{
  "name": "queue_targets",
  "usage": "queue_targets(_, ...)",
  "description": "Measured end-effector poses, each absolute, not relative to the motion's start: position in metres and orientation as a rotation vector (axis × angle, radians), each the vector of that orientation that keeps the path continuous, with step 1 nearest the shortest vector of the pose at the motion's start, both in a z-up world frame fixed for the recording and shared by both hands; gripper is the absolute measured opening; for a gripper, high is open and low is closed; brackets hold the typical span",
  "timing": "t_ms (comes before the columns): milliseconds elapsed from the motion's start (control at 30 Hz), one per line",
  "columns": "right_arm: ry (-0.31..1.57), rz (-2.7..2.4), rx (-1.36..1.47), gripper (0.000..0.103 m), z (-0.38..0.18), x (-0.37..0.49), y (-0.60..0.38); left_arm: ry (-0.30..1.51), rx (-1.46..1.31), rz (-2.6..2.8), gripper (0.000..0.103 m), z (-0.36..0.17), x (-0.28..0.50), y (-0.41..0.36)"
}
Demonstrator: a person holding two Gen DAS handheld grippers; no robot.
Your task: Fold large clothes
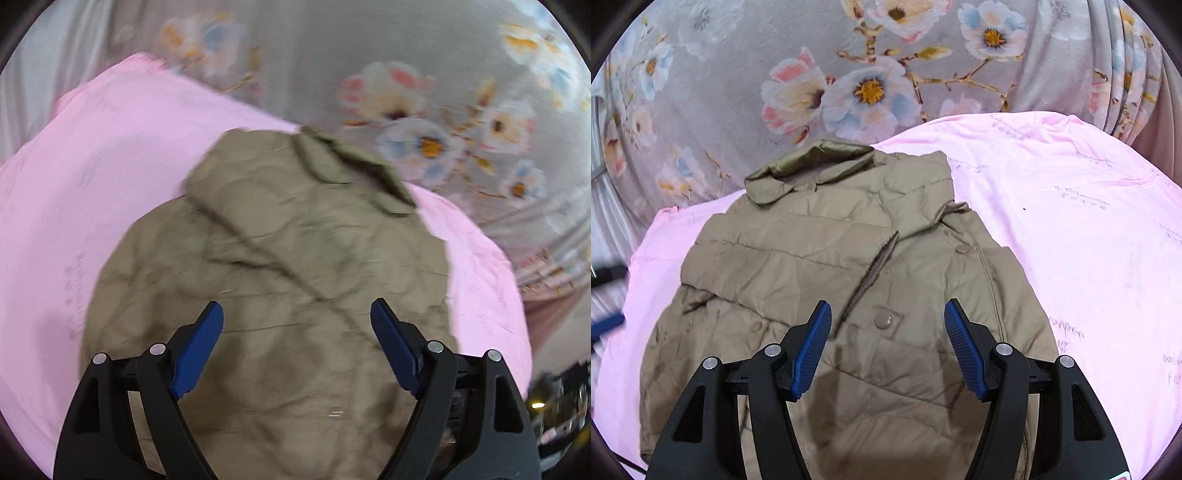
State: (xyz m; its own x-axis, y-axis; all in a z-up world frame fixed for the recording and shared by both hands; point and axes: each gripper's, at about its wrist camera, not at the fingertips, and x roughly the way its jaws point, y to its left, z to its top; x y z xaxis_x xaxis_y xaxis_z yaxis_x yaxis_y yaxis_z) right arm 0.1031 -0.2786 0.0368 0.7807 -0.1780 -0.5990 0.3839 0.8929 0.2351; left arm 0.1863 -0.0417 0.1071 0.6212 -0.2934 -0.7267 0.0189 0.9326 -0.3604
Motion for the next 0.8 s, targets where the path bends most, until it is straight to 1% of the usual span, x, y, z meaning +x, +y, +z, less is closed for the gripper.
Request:
queue_targets(167, 0.594, -0.297, 0.387, 0.068, 0.042, 0.118, -0.279, 1.003, -0.336, -0.023, 0.078, 0.049, 0.192, 0.007)
queue_targets(233, 0.62, -0.292, 0.391, 0.068, 0.038, 0.124, -0.275, 1.031, -0.347, -0.011, 0.074, 0.032, 0.187, 0.021)
queue_targets(400, 0.705, -0.264, 0.43, 0.068, 0.018, 0.152, -0.272, 1.011, -0.269, -0.025, 0.073, 0.021, 0.176, 0.017)
queue_targets(433, 0.715, -0.273, 0.424, 0.063, 0.014, 0.157, -0.27, 1.005, -0.231, -0.019, 0.073, 0.018, 0.174, 0.012)
queue_targets(467, 0.716, -0.278, 0.416, 0.055, 0.013, 0.161, -0.269, 1.004, -0.206, -0.014, 0.073, 0.017, 0.174, 0.009)
queue_targets(500, 0.713, -0.269, 0.408, 0.022, 0.013, 0.165, -0.267, 1.003, -0.19, -0.008, 0.073, 0.017, 0.174, 0.006)
queue_targets(533, 0.722, -0.261, 0.396, 0.008, 0.014, 0.169, -0.266, 1.006, -0.186, -0.006, 0.073, 0.018, 0.175, 0.006)
queue_targets(567, 0.72, -0.279, 0.365, 0.004, 0.02, 0.174, -0.265, 1.009, -0.201, -0.012, 0.073, 0.021, 0.177, 0.009)
queue_targets(600, 0.699, -0.28, 0.354, 0.003, 0.028, 0.176, -0.267, 1.009, -0.234, -0.027, 0.073, 0.024, 0.181, 0.014)
queue_targets(800, 0.554, -0.282, 0.252, 0.002, 0.1, 0.197, -0.28, 0.952, -0.433, -0.139, 0.073, 0.06, 0.24, 0.036)
